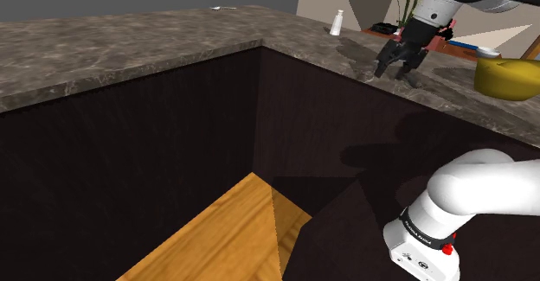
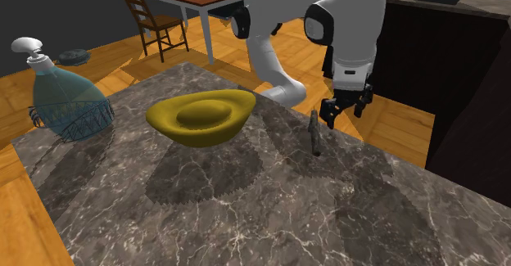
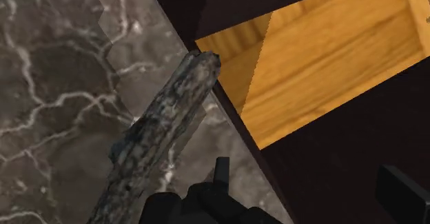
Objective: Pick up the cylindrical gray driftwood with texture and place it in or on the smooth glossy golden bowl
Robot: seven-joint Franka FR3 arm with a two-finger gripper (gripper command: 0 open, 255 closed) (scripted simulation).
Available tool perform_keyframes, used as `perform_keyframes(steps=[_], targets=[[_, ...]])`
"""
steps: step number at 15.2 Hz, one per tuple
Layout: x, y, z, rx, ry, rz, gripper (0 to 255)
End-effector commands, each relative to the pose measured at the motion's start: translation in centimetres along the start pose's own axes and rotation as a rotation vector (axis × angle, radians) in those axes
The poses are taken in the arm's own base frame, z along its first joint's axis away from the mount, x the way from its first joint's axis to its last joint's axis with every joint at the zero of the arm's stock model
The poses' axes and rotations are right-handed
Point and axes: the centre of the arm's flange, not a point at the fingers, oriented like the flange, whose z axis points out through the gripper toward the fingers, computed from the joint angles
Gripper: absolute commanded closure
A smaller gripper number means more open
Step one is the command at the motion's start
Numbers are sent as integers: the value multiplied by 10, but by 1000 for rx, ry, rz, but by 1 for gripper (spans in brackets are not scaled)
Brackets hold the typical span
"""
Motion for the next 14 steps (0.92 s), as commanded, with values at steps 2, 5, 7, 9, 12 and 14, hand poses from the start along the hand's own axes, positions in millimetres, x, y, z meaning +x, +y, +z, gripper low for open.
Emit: perform_keyframes(steps=[2, 5, 7, 9, 12, 14], targets=[[-6, 48, -27, -39, 42, 121, 0], [-19, 82, -49, -22, 73, 241, 0], [-22, 90, -49, -17, 80, 270, 0], [-21, 90, -38, -17, 80, 269, 0], [-20, 90, -22, -17, 80, 270, 0], [-19, 91, -14, -17, 80, 270, 0]])
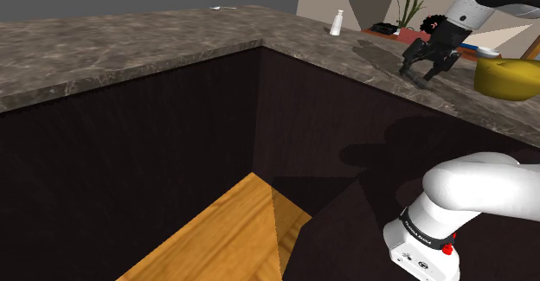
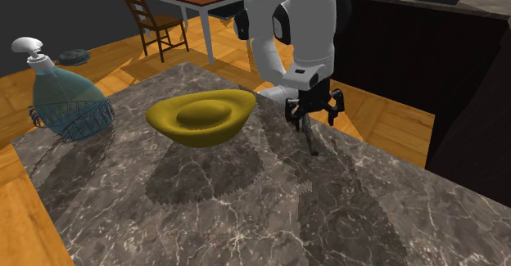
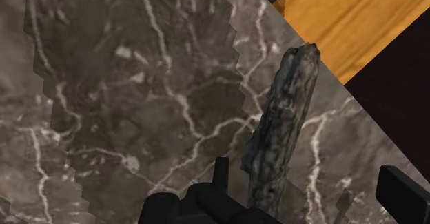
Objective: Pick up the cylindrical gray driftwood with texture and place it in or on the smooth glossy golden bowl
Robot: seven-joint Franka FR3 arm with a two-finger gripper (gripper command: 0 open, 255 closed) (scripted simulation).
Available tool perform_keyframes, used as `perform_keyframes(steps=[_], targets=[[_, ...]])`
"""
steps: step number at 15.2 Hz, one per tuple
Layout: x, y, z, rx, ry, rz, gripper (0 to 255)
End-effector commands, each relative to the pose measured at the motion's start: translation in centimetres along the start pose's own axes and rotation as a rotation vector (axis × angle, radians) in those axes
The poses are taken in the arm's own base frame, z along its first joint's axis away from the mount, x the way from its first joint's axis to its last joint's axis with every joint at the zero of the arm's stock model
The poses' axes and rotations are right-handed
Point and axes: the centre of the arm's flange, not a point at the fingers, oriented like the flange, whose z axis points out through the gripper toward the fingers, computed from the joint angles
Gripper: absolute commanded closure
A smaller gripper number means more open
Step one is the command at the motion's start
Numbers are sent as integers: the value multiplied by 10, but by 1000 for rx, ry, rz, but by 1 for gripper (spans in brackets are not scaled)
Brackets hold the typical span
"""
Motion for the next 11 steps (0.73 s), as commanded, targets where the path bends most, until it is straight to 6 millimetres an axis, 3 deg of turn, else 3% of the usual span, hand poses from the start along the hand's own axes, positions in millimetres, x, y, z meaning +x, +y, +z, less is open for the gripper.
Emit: perform_keyframes(steps=[1, 7, 8, 11], targets=[[0, 0, 4, 0, 0, 0, 0], [0, 0, 4, 0, 0, 0, 0], [0, 0, 4, 0, 0, 0, 255], [0, 1, 5, 0, 0, 0, 255]])
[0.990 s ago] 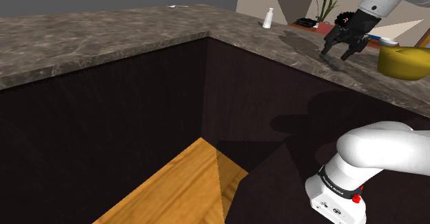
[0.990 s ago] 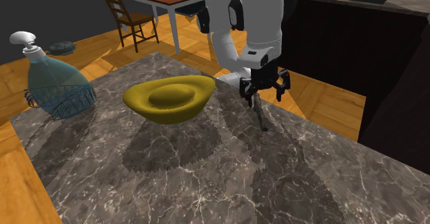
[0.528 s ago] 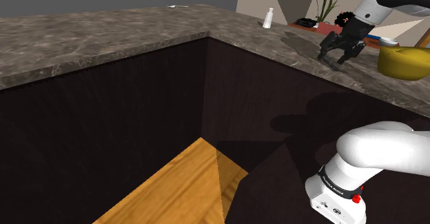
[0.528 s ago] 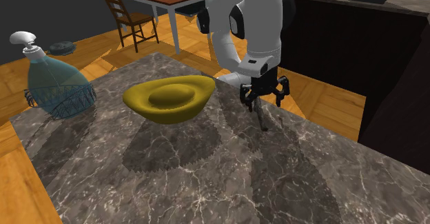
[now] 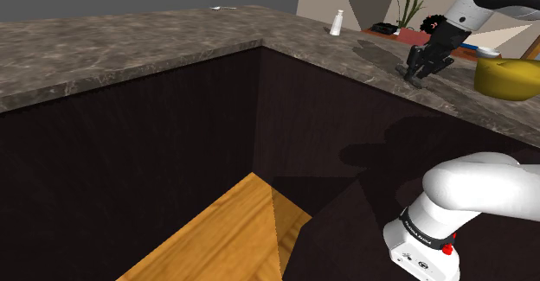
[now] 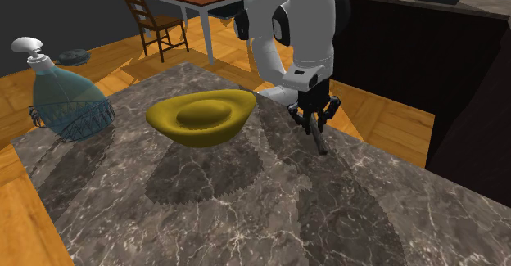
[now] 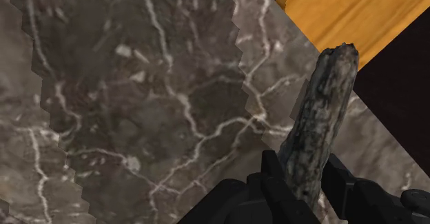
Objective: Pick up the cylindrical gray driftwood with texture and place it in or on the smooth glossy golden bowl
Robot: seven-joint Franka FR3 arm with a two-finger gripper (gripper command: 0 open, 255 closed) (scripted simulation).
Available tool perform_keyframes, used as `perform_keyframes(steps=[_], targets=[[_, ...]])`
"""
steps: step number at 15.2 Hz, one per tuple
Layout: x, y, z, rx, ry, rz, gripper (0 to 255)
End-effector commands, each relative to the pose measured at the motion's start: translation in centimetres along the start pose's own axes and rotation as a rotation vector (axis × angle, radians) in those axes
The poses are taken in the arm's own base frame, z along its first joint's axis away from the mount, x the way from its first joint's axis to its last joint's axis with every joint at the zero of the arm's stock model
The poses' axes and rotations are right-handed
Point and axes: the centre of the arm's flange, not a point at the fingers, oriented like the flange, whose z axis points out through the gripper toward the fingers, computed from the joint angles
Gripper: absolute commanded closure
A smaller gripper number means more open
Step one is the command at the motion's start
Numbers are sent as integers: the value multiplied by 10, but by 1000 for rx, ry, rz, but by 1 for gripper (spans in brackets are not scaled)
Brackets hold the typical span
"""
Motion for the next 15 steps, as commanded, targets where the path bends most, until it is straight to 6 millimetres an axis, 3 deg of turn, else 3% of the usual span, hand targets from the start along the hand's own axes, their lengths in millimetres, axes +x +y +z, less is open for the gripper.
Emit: perform_keyframes(steps=[1, 6, 15], targets=[[0, -1, 2, 1, -6, -1, 255], [0, -1, 2, 1, -5, -1, 255], [6, -9, -44, 1, -5, -1, 255]])
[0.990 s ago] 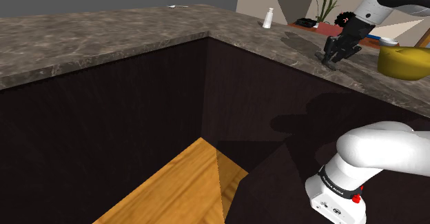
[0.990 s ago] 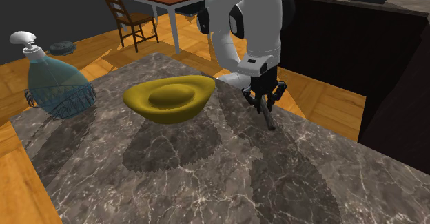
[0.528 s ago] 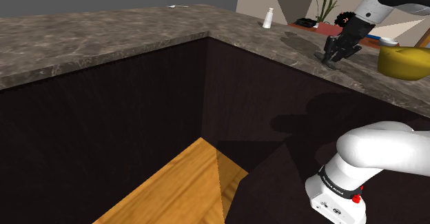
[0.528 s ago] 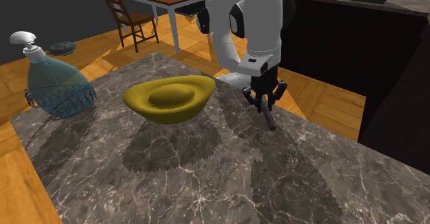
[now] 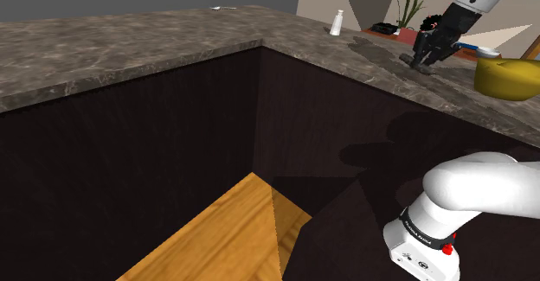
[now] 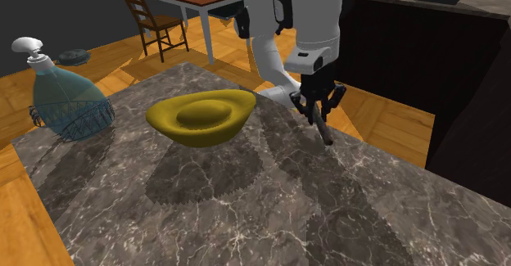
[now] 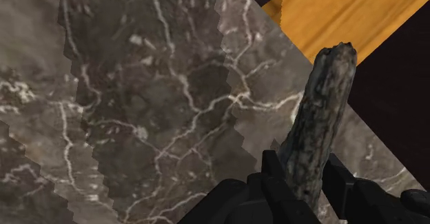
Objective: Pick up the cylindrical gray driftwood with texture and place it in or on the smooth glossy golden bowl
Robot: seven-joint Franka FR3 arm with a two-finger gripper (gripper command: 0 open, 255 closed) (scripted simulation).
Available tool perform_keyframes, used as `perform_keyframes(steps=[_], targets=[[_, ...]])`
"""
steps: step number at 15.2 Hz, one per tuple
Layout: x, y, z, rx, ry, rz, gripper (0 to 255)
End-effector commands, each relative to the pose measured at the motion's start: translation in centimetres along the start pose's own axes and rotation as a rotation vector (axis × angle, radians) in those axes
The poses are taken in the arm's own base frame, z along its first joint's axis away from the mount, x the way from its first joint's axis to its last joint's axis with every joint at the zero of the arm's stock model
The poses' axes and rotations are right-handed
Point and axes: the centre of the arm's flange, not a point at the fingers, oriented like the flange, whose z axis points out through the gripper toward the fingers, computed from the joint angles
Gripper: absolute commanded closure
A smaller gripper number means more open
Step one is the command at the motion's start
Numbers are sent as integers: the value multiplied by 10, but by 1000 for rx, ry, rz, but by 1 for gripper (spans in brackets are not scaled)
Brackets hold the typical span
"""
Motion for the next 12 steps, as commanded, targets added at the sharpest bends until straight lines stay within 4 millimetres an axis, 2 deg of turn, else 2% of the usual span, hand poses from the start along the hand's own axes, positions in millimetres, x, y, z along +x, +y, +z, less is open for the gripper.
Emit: perform_keyframes(steps=[1, 12], targets=[[0, -2, -10, 0, 0, 0, 255], [7, -12, -67, 0, 0, 0, 255]])
